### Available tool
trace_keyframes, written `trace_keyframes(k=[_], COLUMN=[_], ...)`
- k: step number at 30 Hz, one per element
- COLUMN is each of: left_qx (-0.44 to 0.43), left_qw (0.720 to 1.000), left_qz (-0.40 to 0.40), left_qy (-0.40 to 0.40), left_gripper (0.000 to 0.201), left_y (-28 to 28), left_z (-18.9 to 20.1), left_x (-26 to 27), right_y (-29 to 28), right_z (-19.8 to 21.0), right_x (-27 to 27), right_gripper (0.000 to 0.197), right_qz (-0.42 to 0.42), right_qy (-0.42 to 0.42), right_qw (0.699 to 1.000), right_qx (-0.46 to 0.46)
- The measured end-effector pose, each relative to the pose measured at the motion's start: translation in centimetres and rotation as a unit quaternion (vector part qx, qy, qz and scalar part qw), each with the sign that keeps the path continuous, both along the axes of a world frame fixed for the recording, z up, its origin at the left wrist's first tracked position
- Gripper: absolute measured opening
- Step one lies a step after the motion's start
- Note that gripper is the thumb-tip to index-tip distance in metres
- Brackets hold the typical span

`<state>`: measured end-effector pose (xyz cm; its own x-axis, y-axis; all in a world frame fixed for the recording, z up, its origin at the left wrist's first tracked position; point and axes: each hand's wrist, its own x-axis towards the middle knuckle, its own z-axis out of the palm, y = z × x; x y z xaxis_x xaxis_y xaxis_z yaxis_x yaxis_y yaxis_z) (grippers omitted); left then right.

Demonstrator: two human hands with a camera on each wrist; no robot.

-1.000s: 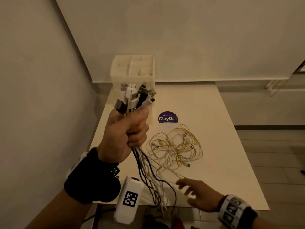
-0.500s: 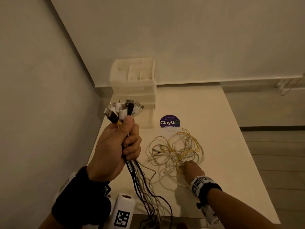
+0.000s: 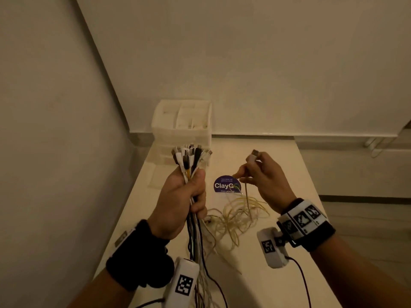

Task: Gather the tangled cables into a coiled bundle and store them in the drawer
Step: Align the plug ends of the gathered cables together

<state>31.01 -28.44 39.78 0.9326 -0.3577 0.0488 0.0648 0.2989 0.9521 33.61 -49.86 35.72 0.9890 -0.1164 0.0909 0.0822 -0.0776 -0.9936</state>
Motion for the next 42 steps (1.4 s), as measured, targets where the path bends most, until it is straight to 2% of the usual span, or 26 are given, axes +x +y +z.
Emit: trace_keyframes(k=[4, 6, 10, 14, 16, 17, 19, 23, 26, 31, 35, 38, 42], left_qx=[-0.019, -0.030, -0.023, -0.005, 0.017, 0.030, 0.052, 0.076, 0.069, -0.001, -0.062, -0.138, -0.110], left_qw=[1.000, 0.999, 1.000, 1.000, 0.999, 0.999, 0.998, 0.995, 0.993, 0.986, 0.974, 0.966, 0.979], left_qz=[0.021, 0.028, 0.021, 0.015, 0.026, 0.033, 0.040, 0.056, 0.093, 0.168, 0.219, 0.218, 0.172], left_qy=[0.012, 0.021, 0.002, -0.023, -0.017, -0.007, 0.011, 0.027, 0.035, 0.010, -0.012, 0.012, -0.025], left_gripper=[0.031, 0.028, 0.025, 0.020, 0.031, 0.036, 0.030, 0.051, 0.044, 0.045, 0.040, 0.040, 0.042], left_y=[-0.9, -1.3, -2.2, -3.1, -3.4, -3.6, -3.7, -4.4, -4.3, -2.5, -0.7, 0.3, 1.8], left_z=[-0.4, -0.5, -0.6, -0.5, -0.4, -0.4, -0.3, -0.3, -0.7, -0.4, 0.3, 1.1, 1.8], left_x=[1.1, 1.4, 1.4, 1.2, 1.0, 1.0, 0.9, 0.2, 0.7, 3.1, 4.7, 5.0, 4.9], right_y=[2.3, 3.2, 4.7, 6.3, 6.9, 7.0, 6.9, 6.5, 6.4, 4.4, 1.9, 0.3, -0.3], right_z=[3.4, 3.8, 4.2, 4.3, 4.1, 4.0, 4.0, 3.8, 2.6, -2.0, -5.5, -7.7, -8.8], right_x=[-1.4, -2.2, -3.6, -4.1, -4.4, -4.5, -4.7, -5.3, -5.6, -6.0, -5.5, -5.0, -4.8], right_gripper=[0.017, 0.015, 0.021, 0.010, 0.016, 0.021, 0.029, 0.036, 0.033, 0.004, 0.024, 0.032, 0.042], right_qz=[-0.018, -0.024, 0.004, -0.041, -0.069, -0.080, -0.091, -0.088, -0.054, 0.042, 0.061, 0.050, 0.012], right_qy=[-0.062, -0.061, -0.038, -0.071, -0.082, -0.086, -0.096, -0.103, -0.075, -0.037, -0.002, 0.041, 0.066], right_qw=[0.998, 0.998, 0.993, 0.990, 0.988, 0.988, 0.989, 0.990, 0.991, 0.993, 0.985, 0.982, 0.984], right_qx=[-0.006, 0.009, 0.115, 0.112, 0.114, 0.104, 0.066, -0.048, -0.099, -0.107, -0.163, -0.179, -0.163])
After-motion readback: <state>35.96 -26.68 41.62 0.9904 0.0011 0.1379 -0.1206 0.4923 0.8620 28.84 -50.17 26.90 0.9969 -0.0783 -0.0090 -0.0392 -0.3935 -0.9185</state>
